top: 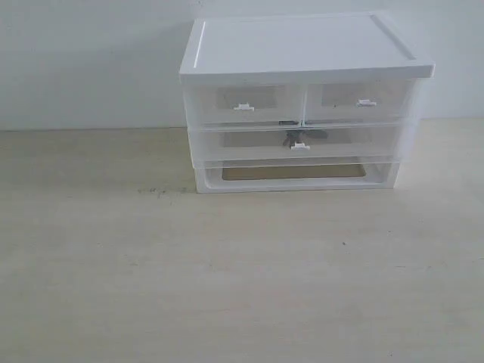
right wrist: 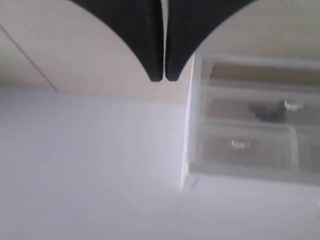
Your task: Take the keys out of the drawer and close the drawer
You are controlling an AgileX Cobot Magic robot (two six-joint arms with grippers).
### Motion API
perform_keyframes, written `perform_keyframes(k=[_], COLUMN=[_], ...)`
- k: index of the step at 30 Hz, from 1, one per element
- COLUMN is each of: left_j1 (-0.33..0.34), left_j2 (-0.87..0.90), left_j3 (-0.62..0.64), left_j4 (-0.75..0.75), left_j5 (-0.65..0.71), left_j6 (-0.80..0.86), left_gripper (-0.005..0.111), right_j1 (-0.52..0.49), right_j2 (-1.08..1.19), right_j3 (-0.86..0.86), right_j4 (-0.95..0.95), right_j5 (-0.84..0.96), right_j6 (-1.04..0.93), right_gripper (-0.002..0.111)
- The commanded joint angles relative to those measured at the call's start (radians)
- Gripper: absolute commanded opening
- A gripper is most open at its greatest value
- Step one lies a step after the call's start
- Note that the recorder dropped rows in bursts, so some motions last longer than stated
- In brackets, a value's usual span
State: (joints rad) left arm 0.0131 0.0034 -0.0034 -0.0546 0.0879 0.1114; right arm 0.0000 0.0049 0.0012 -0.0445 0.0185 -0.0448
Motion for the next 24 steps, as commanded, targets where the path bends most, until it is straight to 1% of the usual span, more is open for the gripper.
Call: perform_keyframes(k=[1, 3, 5, 6, 7, 9, 11, 13, 16, 17, 18, 19, 20, 21, 22, 23, 24], left_j1=[0.004, 0.004, 0.004, 0.004, 0.004, 0.004, 0.004, 0.004, 0.004, 0.004, 0.004, 0.004, 0.004, 0.004, 0.004, 0.004, 0.004], left_j2=[-0.003, -0.003, -0.003, -0.003, -0.003, -0.003, -0.003, -0.003, 0.001, 0.039, 0.059, 0.114, 0.146, 0.218, 0.249, 0.332, 0.392], left_j3=[0.003, 0.003, 0.003, 0.003, 0.003, 0.003, 0.003, -0.009, -0.050, -0.078, -0.088, -0.110, -0.117, -0.132, -0.140, -0.154, -0.167], left_j4=[-0.043, -0.043, -0.043, -0.037, -0.026, -0.008, 0.005, 0.027, 0.074, 0.133, 0.180, 0.292, 0.334, 0.424, 0.455, 0.516, 0.565], left_j5=[-0.231, -0.311, -0.371, -0.391, -0.423, -0.498, -0.544, -0.550, -0.558, -0.582, -0.605, -0.665, -0.693, -0.774, -0.805, -0.894, -0.950], left_j6=[-0.098, -0.195, -0.328, -0.363, -0.383, -0.415, -0.442, -0.463, -0.496, -0.538, -0.565, -0.635, -0.659, -0.704, -0.707, -0.706, -0.711], left_gripper=[0.004, 0.004, 0.004, 0.004, 0.004, 0.004, 0.004, 0.004, 0.004, 0.004, 0.004, 0.004, 0.004, 0.004, 0.004, 0.004, 0.004], right_j1=[-0.002, -0.002, -0.002, -0.002, -0.002, -0.002, -0.002, -0.002, -0.002, -0.002, -0.002, -0.002, -0.002, -0.002, -0.002, -0.002, -0.002], right_j2=[-0.005, -0.005, -0.005, -0.005, -0.005, -0.005, -0.005, -0.005, -0.005, -0.005, -0.005, 0.011, 0.036, 0.096, 0.136, 0.220, 0.302], right_j3=[-0.001, -0.001, -0.001, -0.001, -0.001, -0.001, -0.001, -0.001, -0.001, -0.001, -0.001, -0.048, -0.078, -0.134, -0.163, -0.210, -0.240], right_j4=[-0.010, -0.010, -0.010, -0.008, -0.005, -0.005, -0.005, -0.005, -0.005, -0.005, -0.011, -0.039, -0.063, -0.125, -0.156, -0.211, -0.241], right_j5=[-0.223, -0.292, -0.371, -0.408, -0.458, -0.510, -0.547, -0.579, -0.613, -0.668, -0.684, -0.675, -0.665, -0.644, -0.631, -0.624, -0.626], right_j6=[0.013, 0.035, 0.108, 0.141, 0.190, 0.268, 0.326, 0.381, 0.390, 0.390, 0.393, 0.421, 0.441, 0.476, 0.500, 0.543, 0.550], right_gripper=[0.000, 0.000, 0.000, 0.000, 0.000, 0.000, 0.000, 0.000, 0.000, 0.000, 0.000, 0.000, 0.000, 0.000, 0.000, 0.000, 0.000])
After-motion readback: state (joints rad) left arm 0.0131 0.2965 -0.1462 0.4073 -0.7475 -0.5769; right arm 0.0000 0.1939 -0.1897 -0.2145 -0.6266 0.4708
